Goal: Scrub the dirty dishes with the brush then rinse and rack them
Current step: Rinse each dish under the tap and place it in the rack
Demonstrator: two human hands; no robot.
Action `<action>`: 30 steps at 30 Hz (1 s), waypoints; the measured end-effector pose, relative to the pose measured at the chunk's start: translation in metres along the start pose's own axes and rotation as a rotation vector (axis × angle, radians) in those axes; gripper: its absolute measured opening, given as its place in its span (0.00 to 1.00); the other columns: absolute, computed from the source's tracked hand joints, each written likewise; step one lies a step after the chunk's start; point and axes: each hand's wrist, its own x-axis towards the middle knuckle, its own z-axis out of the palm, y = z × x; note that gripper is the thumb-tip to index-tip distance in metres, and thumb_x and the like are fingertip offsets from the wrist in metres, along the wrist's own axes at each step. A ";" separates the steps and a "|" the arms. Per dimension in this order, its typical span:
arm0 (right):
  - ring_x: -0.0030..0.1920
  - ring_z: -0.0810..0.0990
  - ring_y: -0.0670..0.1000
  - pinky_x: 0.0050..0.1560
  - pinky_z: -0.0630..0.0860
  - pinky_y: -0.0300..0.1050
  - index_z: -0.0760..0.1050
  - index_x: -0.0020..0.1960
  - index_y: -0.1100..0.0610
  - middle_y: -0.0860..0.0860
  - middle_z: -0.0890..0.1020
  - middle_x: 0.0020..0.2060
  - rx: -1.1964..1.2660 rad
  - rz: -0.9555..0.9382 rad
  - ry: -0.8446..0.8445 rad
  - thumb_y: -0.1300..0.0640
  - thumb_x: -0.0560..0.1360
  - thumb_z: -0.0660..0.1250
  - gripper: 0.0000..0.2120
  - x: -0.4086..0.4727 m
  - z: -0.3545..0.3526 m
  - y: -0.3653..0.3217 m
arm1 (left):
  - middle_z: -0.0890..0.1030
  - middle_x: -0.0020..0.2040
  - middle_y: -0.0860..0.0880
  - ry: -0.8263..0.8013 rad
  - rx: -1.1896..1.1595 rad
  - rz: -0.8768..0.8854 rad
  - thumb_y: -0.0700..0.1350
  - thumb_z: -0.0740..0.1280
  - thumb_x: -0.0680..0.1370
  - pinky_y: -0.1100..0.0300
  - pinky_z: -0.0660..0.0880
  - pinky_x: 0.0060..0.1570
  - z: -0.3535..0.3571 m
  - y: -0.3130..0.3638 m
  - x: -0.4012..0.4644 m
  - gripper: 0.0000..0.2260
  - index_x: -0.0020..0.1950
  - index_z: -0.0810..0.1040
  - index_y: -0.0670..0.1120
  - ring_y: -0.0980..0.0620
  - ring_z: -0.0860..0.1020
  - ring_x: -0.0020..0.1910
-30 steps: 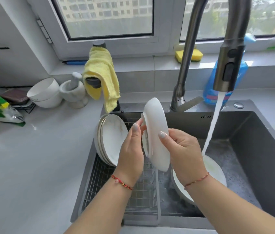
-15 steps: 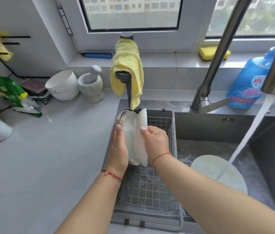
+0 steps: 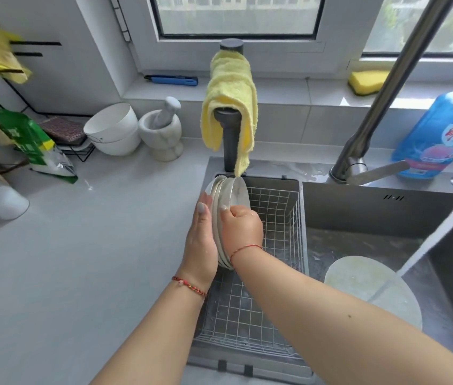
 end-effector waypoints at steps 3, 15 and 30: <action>0.27 0.62 0.50 0.29 0.58 0.44 0.58 0.26 0.55 0.50 0.64 0.24 -0.058 0.016 -0.022 0.52 0.79 0.60 0.24 0.000 0.006 -0.003 | 0.65 0.76 0.56 0.000 -0.015 -0.022 0.64 0.47 0.74 0.55 0.58 0.77 -0.001 -0.001 0.001 0.34 0.78 0.58 0.53 0.59 0.63 0.75; 0.26 0.59 0.49 0.29 0.56 0.45 0.57 0.27 0.54 0.49 0.61 0.24 -0.023 0.051 -0.157 0.49 0.80 0.59 0.25 0.003 0.002 -0.006 | 0.67 0.76 0.54 0.014 0.018 -0.009 0.64 0.48 0.74 0.61 0.62 0.73 -0.003 0.005 0.000 0.34 0.78 0.60 0.51 0.59 0.66 0.73; 0.29 0.77 0.44 0.35 0.73 0.38 0.76 0.30 0.53 0.44 0.78 0.25 0.321 0.108 0.013 0.55 0.78 0.64 0.18 -0.010 -0.122 0.044 | 0.77 0.60 0.58 -0.125 0.272 0.157 0.56 0.57 0.82 0.61 0.73 0.61 0.109 0.016 -0.021 0.18 0.68 0.73 0.52 0.59 0.76 0.61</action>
